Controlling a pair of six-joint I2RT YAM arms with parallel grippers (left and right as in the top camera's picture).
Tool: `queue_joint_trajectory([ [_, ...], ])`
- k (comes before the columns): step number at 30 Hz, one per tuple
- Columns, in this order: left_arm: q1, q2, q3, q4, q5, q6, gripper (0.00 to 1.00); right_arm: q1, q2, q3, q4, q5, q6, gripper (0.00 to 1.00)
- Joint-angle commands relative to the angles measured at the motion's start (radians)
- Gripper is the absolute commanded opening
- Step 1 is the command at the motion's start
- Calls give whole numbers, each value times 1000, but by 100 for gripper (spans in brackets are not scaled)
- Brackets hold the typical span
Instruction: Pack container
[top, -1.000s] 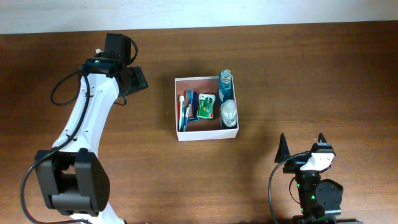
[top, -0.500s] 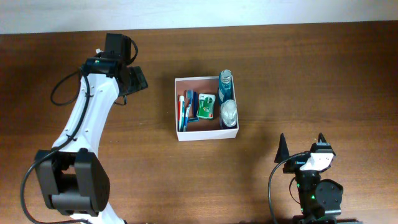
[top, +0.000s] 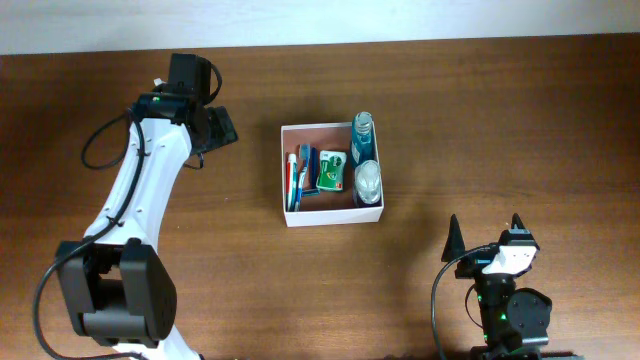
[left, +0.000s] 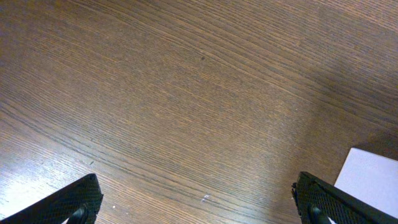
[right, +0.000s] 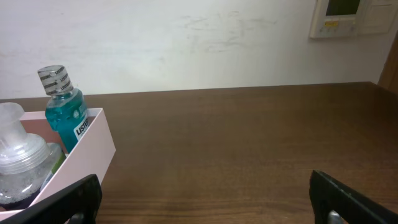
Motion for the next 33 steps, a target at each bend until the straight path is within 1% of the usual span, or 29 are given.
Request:
queue_joint_trajectory([
  [1, 2, -43, 9, -1, -8, 10, 100, -9, -11, -5, -11, -13, -10, 98],
  [11, 3, -306, 8, -35, -23, 10, 99, -9, -11, -5, -11, -13, -10, 98],
  [12, 2, -361, 5, -61, -37, 10, 99, -9, -11, -5, -10, -13, -10, 98],
  [17, 2, -568, -96, -79, -66, 10, 99, -9, -11, -5, -11, -13, -10, 98],
  [21, 2, -790, -309, -60, -74, 10, 99, -9, -11, -5, -10, -13, -10, 99],
  [23, 2, -939, -480, -15, -74, 9, 99, -9, -11, -5, -11, -13, -10, 98],
  [25, 2, -1094, -663, 43, -74, 9, 99, -9, -11, -5, -11, -13, -10, 98],
  [28, 2, -1247, -840, 117, -74, 9, 99, -9, -11, -5, -11, -13, -10, 98],
  [29, 2, -1328, -932, 166, -74, 9, 99, -9, -11, -5, -11, -13, -10, 98],
  [30, 2, -1351, -958, 181, -74, 9, 99, -9, -11, -5, -11, -13, -10, 98],
  [33, 3, -1482, -1113, 292, -74, 9, 99, -9, -11, -5, -11, -13, -10, 98],
])
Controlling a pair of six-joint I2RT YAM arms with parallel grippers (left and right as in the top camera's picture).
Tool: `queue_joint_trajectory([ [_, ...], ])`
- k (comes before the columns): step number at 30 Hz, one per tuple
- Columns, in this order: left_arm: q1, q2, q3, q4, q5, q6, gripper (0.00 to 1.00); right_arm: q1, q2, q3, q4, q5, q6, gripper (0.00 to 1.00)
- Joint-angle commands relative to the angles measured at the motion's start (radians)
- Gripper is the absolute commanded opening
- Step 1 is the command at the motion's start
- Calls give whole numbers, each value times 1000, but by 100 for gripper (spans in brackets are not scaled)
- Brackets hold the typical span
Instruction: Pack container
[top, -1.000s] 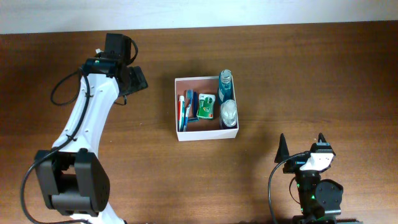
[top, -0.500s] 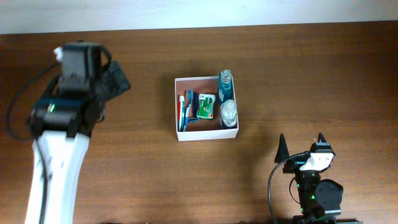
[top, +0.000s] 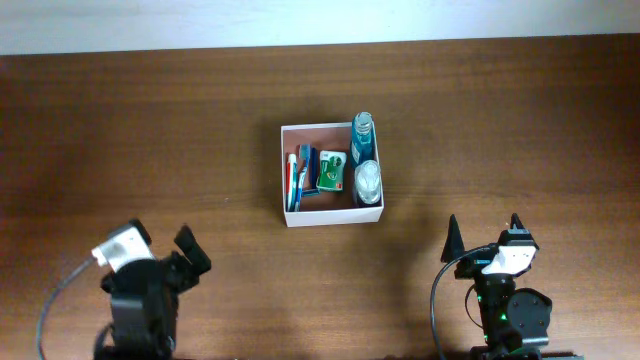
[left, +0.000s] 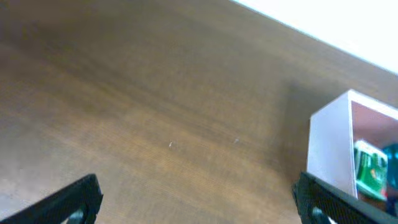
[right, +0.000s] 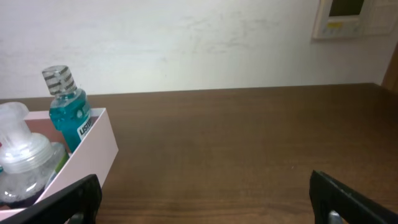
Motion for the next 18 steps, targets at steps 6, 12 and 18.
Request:
queue_joint_trajectory([
  [6, 2, -215, -324, 405, 2, 10, 99, -8, -7, -5, -8, -2, -10, 98],
  [12, 23, -308, -492, 698, 119, 78, 99, -8, -7, -5, -8, -2, -10, 98],
  [18, 97, -392, -567, 737, 261, 195, 99, -8, -7, -5, -8, -2, -10, 98],
])
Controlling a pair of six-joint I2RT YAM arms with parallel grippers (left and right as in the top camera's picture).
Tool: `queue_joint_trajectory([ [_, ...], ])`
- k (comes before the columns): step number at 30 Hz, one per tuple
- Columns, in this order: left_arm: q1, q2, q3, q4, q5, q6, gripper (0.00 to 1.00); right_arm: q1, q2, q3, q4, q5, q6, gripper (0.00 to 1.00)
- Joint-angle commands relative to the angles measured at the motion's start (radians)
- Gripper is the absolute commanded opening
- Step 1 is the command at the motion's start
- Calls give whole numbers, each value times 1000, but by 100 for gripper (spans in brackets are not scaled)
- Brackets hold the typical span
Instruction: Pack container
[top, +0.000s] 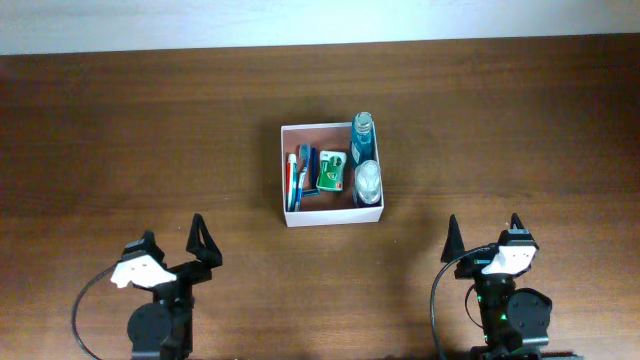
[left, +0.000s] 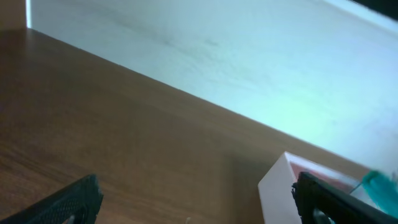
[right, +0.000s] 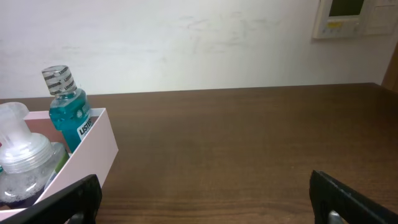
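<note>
A white open box stands mid-table holding a blue mouthwash bottle, a clear pump bottle, a green packet and toothpaste tubes. My left gripper is folded back at the front left, open and empty. At the front right my right gripper is also open and empty. In the right wrist view the box lies left with the mouthwash bottle and pump bottle. The left wrist view catches the box's corner at right.
Brown wooden table with a white wall behind it. A wall control panel shows at upper right of the right wrist view. Both arm bases sit at the table's front edge.
My left arm has settled further into its folded rest at the front left, its fingers now pointing toward the back wall. The right arm and the box's contents are unchanged.
My left arm was stretched out left of the box, gripper open over bare table. Then it was drawn back to the front left edge. Now it rests folded there, level with the right arm, which stayed still throughout. The box stayed packed.
</note>
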Motion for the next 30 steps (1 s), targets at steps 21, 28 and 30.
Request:
queue_joint_trajectory([
  [21, 11, -126, -48, -100, 87, 442, 99, -8, -7, -5, -8, -2, -10, 98],
  [28, 11, -126, -48, -100, 87, 442, 99, -8, -7, -5, -8, -2, -10, 98],
  [30, 11, -126, -48, -100, 87, 442, 99, -8, -7, -5, -8, -2, -10, 98],
])
